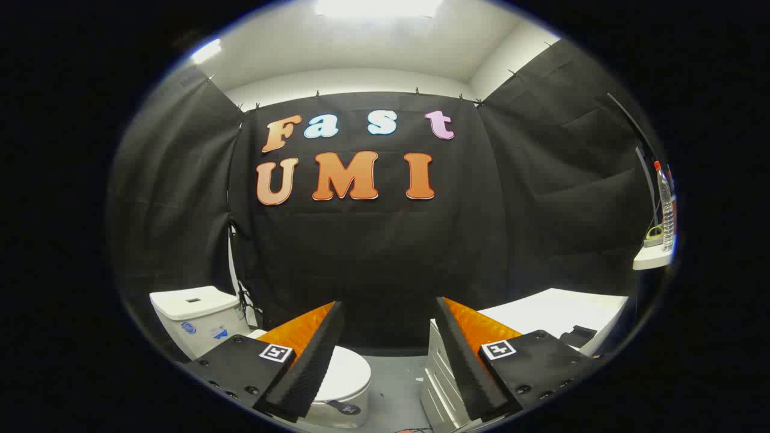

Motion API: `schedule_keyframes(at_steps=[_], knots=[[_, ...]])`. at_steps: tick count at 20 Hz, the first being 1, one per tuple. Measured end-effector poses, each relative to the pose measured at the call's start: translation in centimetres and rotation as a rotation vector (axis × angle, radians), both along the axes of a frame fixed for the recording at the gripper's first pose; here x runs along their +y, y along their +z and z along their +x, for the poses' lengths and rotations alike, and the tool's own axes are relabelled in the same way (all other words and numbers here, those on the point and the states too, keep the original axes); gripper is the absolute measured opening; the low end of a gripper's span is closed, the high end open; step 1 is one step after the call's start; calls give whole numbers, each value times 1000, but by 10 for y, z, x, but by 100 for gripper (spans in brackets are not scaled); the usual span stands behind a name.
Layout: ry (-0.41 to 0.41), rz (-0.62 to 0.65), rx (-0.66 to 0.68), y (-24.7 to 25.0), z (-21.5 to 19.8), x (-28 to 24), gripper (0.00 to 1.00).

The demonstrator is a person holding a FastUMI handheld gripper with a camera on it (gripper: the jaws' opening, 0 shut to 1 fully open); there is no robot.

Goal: Open the toilet lid.

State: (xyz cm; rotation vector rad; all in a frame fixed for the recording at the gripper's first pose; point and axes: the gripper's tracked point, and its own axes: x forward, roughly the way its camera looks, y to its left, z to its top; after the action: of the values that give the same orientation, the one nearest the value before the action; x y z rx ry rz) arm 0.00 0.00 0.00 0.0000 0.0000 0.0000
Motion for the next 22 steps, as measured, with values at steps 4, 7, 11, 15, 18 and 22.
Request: schedule_keyframes(at_steps=[4,7,11,15,18,22], knots=[[0,24,0,0,1,-4,98],[-2,27,8,-4,2,-5,98],[0,-10,8,-5,3,-1,98],[19,-26,2,-4,0,6,98],[35,12,-19,6,-2,9,98],[-8,-27,-38,12,-10,0,98]])
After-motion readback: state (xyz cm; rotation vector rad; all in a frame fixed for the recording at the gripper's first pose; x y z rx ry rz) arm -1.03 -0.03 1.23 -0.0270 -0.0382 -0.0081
